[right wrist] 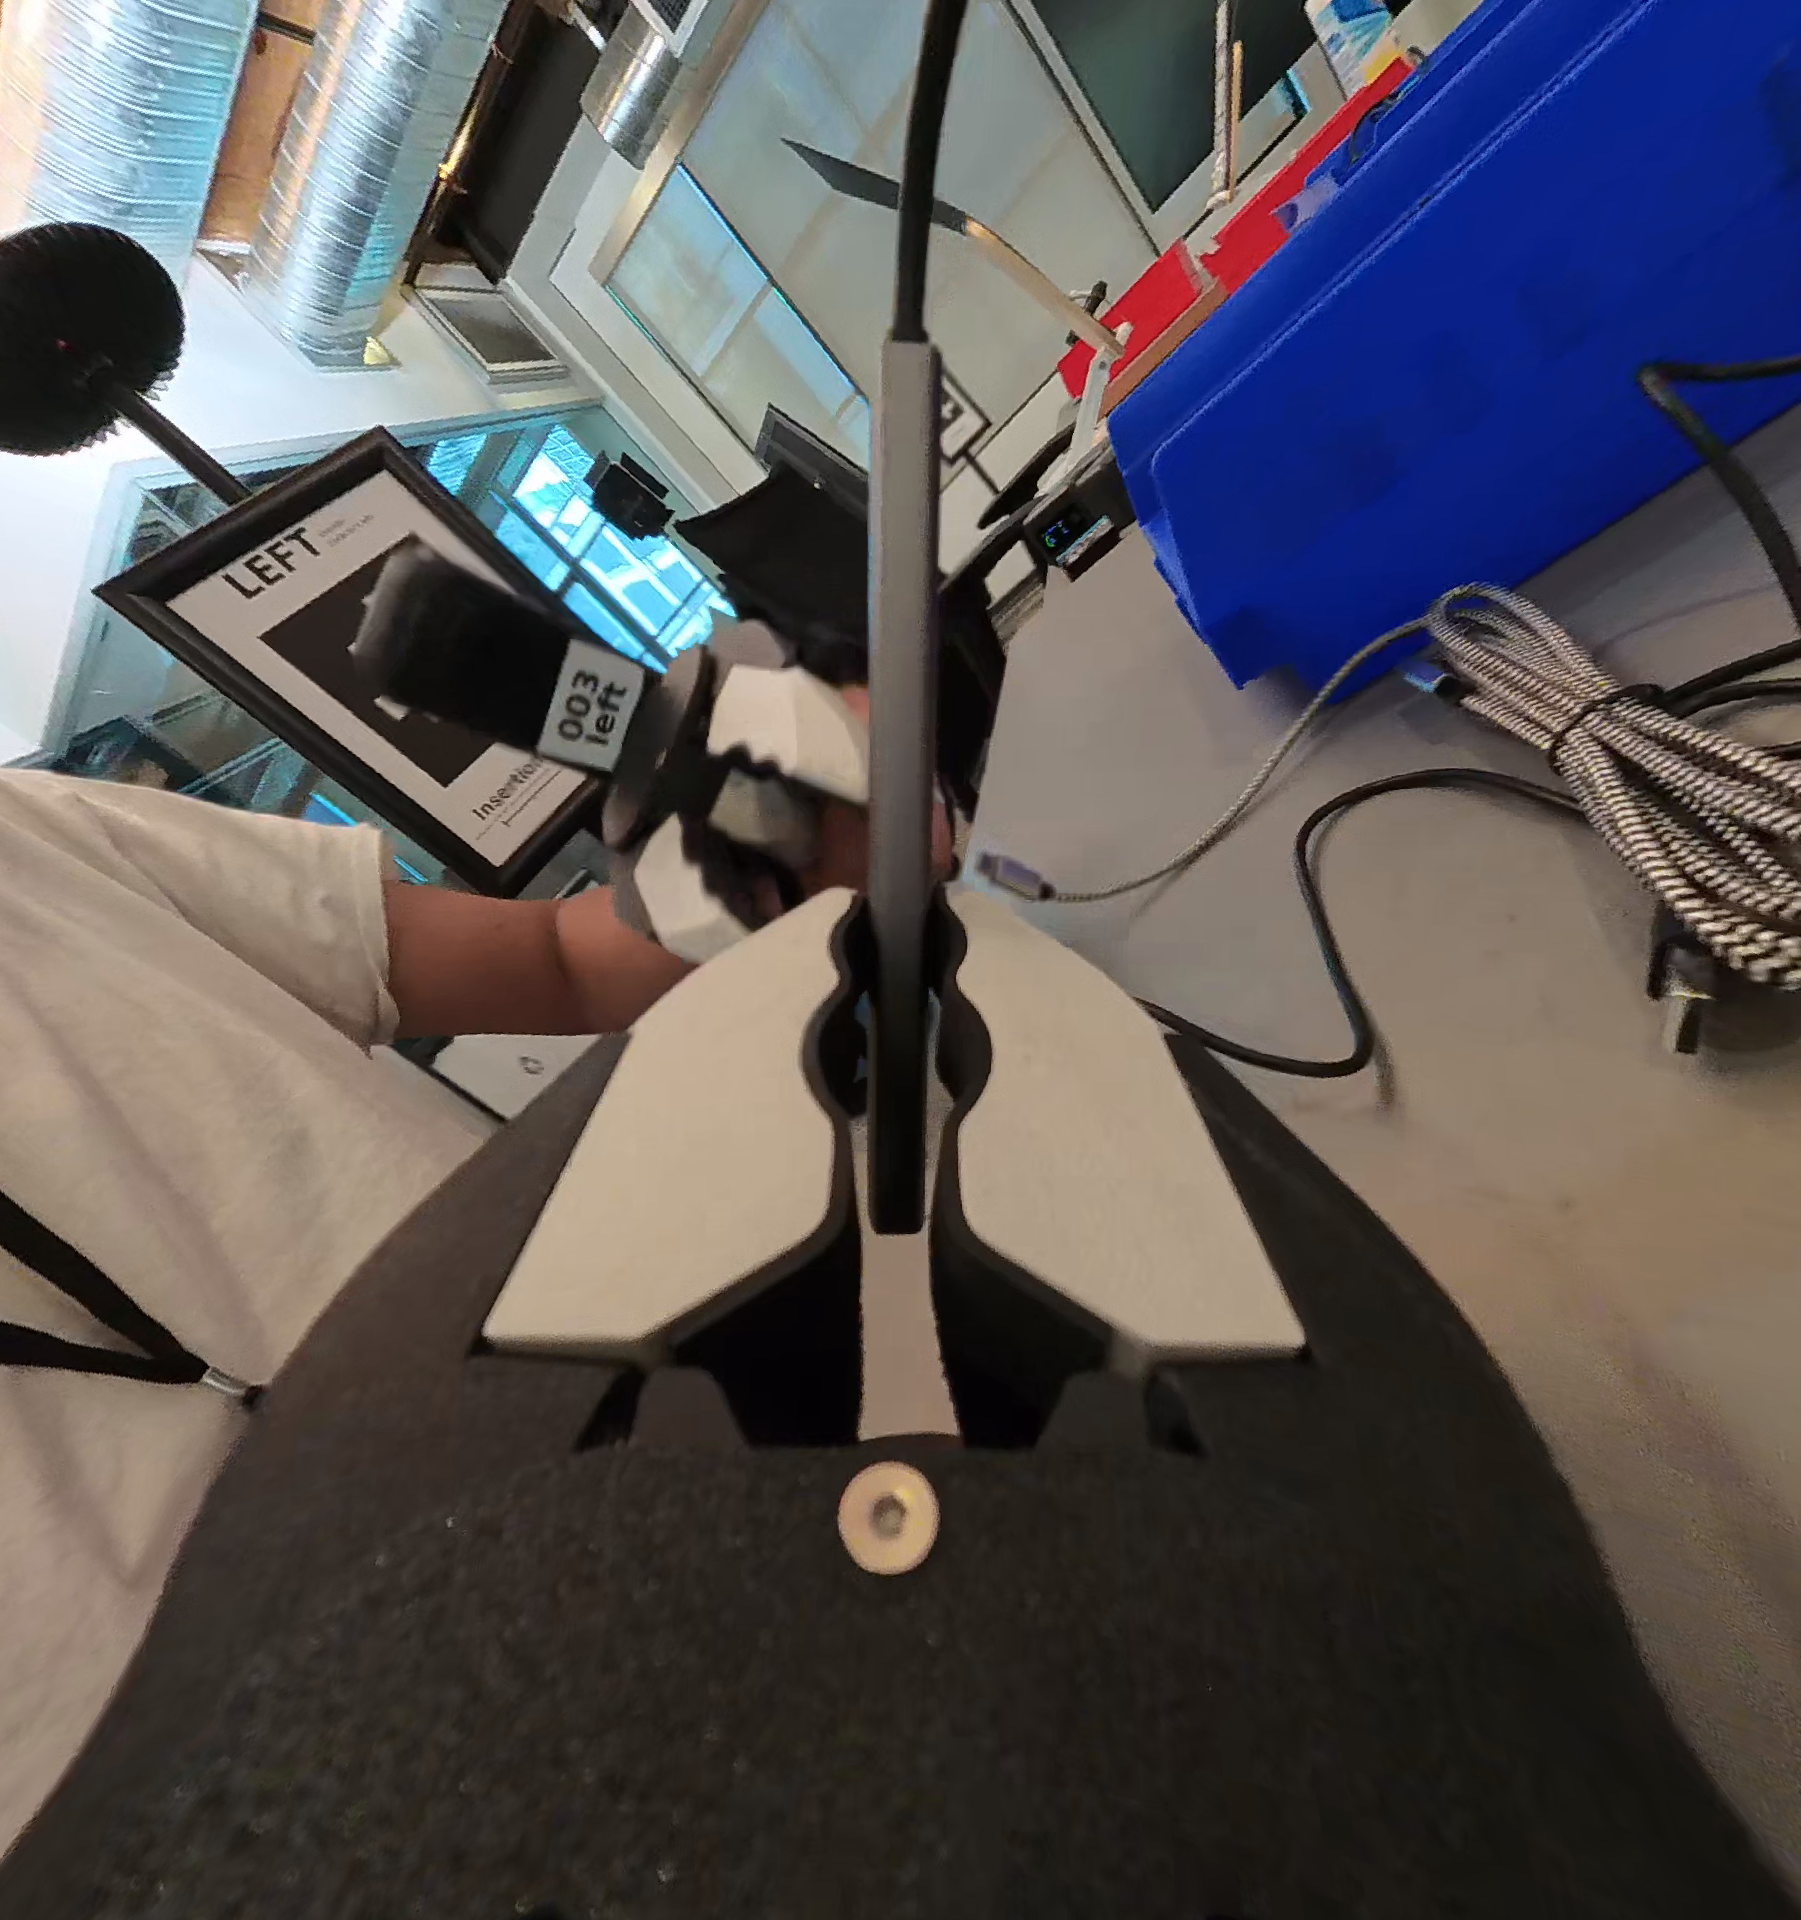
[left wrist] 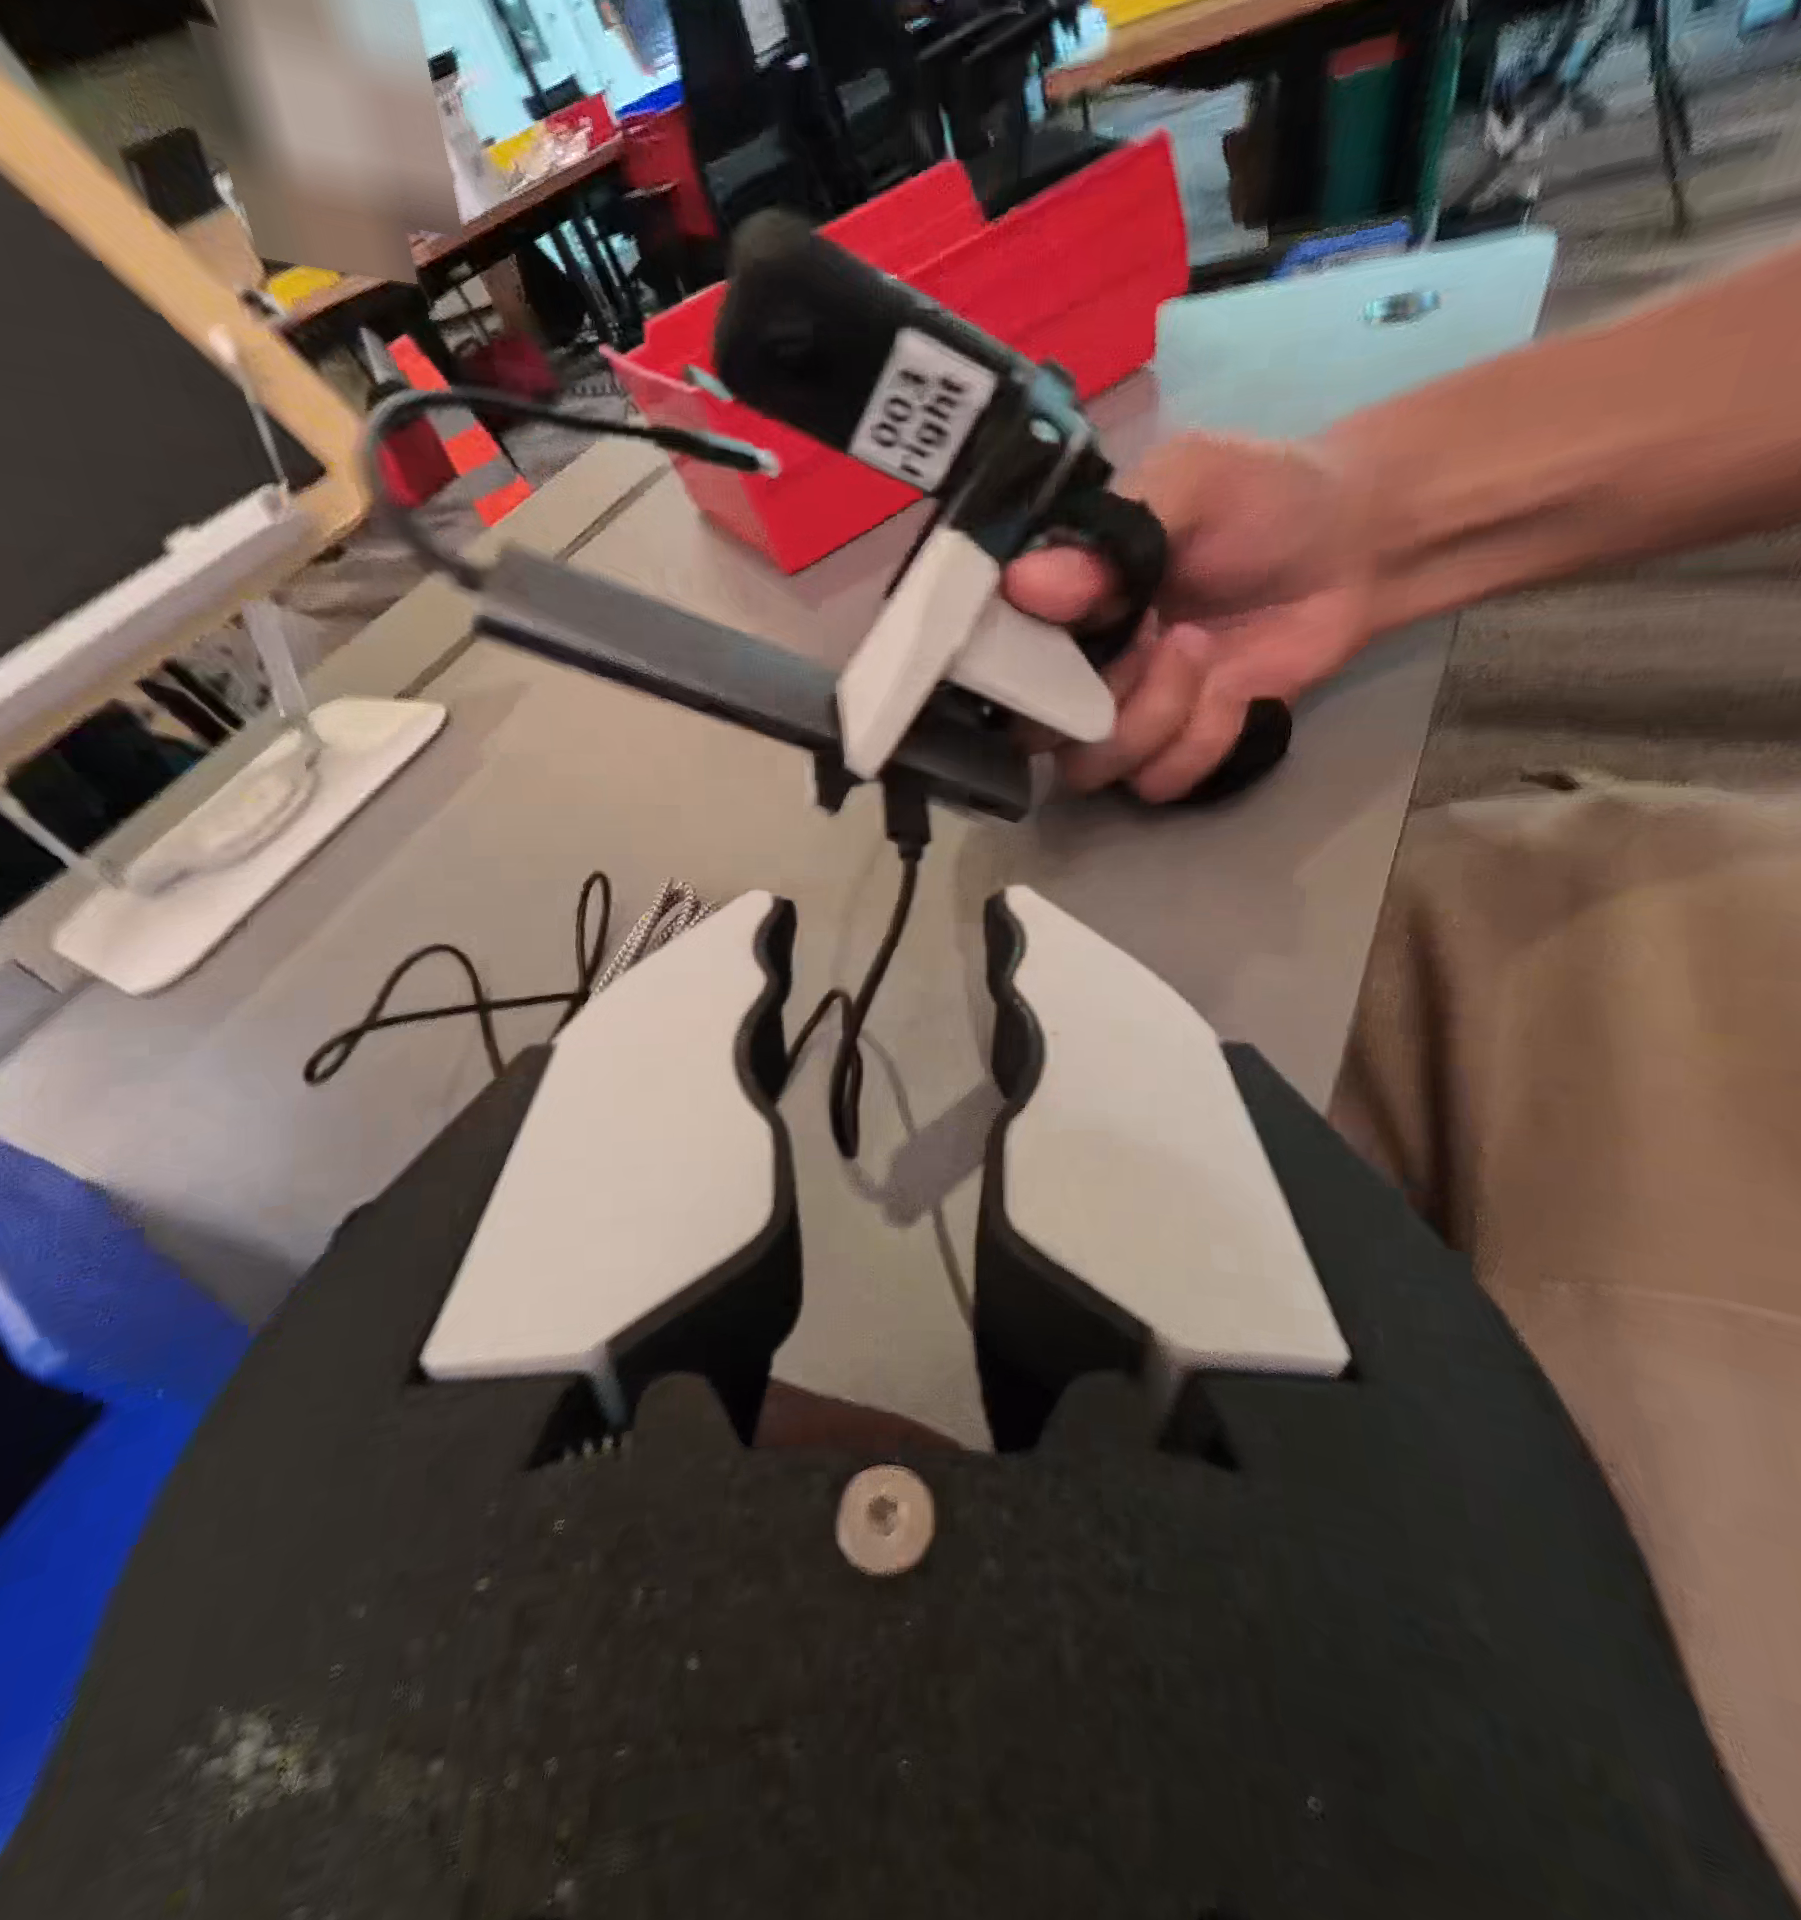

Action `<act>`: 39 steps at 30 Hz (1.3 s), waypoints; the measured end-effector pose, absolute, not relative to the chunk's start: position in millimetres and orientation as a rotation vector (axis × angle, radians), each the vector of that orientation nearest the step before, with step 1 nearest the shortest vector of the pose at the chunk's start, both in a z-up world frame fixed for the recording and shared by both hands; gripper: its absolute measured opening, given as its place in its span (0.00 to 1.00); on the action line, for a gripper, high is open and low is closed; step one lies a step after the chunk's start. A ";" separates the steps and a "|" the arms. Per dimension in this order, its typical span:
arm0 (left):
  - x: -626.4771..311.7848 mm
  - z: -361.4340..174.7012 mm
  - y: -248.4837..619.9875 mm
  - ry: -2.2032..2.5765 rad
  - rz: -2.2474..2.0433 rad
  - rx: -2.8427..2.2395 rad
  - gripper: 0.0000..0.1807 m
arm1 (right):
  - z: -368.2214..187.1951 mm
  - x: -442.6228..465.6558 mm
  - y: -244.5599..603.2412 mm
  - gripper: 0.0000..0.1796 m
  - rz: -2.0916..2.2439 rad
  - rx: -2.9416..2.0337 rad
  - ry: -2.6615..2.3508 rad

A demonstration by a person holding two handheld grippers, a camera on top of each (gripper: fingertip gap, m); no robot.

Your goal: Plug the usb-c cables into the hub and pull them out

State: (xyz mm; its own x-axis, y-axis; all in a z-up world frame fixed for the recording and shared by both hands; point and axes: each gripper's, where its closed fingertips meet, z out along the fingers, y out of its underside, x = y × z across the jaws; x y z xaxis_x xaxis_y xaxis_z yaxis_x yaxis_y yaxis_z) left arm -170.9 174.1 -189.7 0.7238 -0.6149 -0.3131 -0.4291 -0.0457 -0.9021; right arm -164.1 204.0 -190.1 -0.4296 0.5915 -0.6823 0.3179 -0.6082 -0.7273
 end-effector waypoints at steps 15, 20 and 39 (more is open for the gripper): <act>-175.3 -202.0 202.6 0.803 0.077 -1.782 0.01 | -201.8 -158.6 204.2 0.27 1.861 -1.672 -1.327; -185.1 -213.4 207.7 0.749 0.075 -1.854 0.01 | -211.2 -164.7 215.9 0.33 1.164 -1.631 -1.407; -171.2 -230.2 214.2 0.721 0.077 -1.932 0.01 | -231.5 -162.5 230.6 0.13 0.962 -1.836 -1.276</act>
State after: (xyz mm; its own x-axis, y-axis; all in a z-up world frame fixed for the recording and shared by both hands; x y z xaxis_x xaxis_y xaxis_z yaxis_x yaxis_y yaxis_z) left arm -171.2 214.2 -230.2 0.8180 -0.4493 -0.3592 -0.5147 -0.2930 -0.8058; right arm -162.5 230.6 -231.5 0.2414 0.9528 -0.1839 0.4389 -0.2762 -0.8550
